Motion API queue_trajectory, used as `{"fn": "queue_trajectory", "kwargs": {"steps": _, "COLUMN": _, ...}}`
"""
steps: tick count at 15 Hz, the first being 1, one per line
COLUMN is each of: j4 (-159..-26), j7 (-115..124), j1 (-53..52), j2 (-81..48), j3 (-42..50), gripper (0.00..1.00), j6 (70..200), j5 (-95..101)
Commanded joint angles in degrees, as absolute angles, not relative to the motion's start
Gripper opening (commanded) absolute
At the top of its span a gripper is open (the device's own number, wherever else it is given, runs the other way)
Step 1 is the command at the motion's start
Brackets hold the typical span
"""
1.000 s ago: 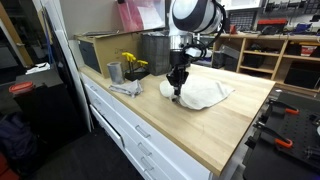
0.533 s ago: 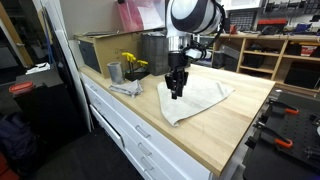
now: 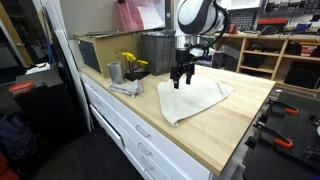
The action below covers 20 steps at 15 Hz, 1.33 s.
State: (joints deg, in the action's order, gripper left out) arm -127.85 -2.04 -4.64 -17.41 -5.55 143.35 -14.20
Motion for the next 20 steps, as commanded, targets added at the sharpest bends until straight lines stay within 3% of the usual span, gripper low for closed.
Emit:
{"fn": "queue_trajectory", "kwargs": {"steps": 1, "j4": -125.5, "j7": 2.4, "j1": -3.2, "j2": -20.1, "j3": -2.8, "gripper": 1.00, "j6": 146.7, "j5": -12.3}}
{"fn": "queue_trajectory", "kwargs": {"steps": 13, "j4": -116.1, "j7": 19.7, "j1": -2.5, "j2": -31.5, "j3": 6.3, "gripper": 1.00, "j6": 147.9, "j5": -9.1}}
{"fn": "queue_trajectory", "kwargs": {"steps": 14, "j4": -115.7, "j7": 21.4, "j1": -2.6, "j2": -32.6, "j3": 7.8, "gripper": 0.83, "j6": 148.5, "j5": -8.6}}
{"fn": "queue_trajectory", "kwargs": {"steps": 15, "j4": -115.0, "j7": 22.7, "j1": -2.6, "j2": -33.4, "j3": 9.0, "gripper": 0.74, "j6": 148.2, "j5": -8.4}}
{"fn": "queue_trajectory", "kwargs": {"steps": 20, "j4": -111.6, "j7": 33.0, "j1": -2.9, "j2": -37.9, "j3": 14.3, "gripper": 0.36, "j6": 147.4, "j5": -9.0}}
